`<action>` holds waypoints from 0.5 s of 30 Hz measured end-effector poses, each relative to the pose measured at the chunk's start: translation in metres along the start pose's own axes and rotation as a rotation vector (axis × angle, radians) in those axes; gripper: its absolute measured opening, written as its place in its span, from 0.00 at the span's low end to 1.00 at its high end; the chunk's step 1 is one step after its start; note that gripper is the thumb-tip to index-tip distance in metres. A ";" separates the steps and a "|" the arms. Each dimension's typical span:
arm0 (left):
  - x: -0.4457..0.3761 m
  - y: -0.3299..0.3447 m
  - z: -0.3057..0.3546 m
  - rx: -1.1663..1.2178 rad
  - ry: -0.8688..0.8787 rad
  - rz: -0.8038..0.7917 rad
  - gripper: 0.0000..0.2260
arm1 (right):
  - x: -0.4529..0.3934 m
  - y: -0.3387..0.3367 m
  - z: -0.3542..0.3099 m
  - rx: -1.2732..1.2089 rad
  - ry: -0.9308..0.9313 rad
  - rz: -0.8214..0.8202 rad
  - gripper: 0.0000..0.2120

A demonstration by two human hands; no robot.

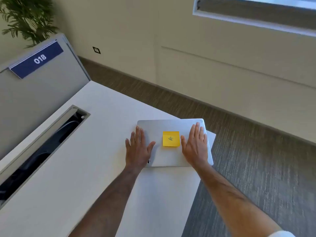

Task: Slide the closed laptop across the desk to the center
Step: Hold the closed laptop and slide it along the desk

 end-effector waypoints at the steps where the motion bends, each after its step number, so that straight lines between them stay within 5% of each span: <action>1: -0.001 0.000 0.001 -0.008 -0.001 -0.006 0.36 | -0.001 -0.002 0.007 0.017 0.038 0.000 0.35; 15: -0.016 0.004 0.006 -0.128 -0.047 0.000 0.44 | -0.005 -0.005 0.033 0.125 0.186 -0.057 0.34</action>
Point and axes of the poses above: each hand's wrist, its own x-axis away from the middle knuckle, its own y-axis out of the palm, z = x × y, the point moved 7 cm from there along -x, towards the middle knuckle, and after that the axes turned 9 degrees about -z, right-handed, at the moved point
